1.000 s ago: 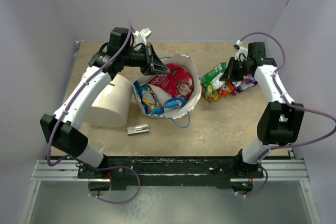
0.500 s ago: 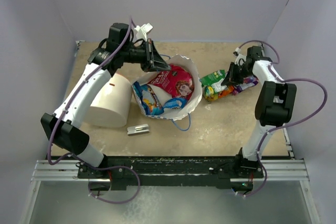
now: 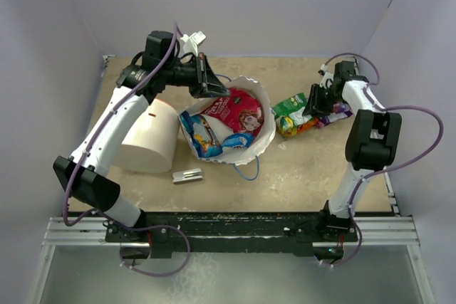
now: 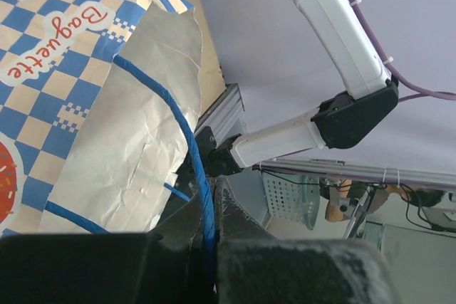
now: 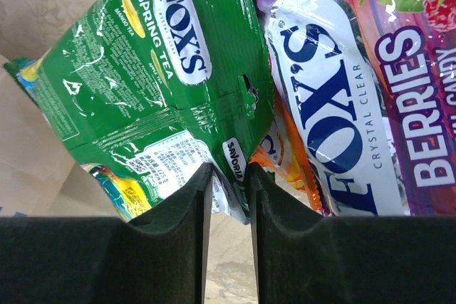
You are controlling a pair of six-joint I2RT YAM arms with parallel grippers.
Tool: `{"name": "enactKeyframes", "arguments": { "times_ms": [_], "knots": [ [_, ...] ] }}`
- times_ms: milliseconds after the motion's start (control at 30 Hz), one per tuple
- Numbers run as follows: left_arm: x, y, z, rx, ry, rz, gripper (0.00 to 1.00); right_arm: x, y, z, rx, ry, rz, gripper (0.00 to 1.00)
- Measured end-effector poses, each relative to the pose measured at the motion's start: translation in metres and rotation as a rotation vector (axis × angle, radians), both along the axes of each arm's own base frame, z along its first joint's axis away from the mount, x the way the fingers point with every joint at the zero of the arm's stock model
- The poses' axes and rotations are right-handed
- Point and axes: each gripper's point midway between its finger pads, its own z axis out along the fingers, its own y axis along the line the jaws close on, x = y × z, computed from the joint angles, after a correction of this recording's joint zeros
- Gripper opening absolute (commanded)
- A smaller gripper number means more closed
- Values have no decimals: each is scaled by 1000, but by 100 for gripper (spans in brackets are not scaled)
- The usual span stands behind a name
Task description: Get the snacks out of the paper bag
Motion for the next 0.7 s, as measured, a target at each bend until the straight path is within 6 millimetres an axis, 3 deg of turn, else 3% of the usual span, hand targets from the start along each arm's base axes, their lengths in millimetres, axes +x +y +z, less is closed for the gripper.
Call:
{"name": "enactKeyframes", "arguments": {
  "times_ms": [167,333,433,567,633,700],
  "knots": [
    [-6,5,9,-4,-30,15,0,-7,-2,42,-31,-98,-16,54],
    [-13,8,13,-12,-45,15,0,-41,9,91,-3,-229,-41,58],
    [-13,7,13,-12,-48,15,0,-80,26,85,76,-237,-61,59],
    [-12,7,15,-18,-58,13,0,-137,47,48,171,-117,-104,61],
    [-11,6,16,-21,-65,13,0,-152,54,44,201,-83,-122,61],
    [-11,6,17,-24,-68,14,0,-153,59,55,223,-111,-124,61]
  ]
}}
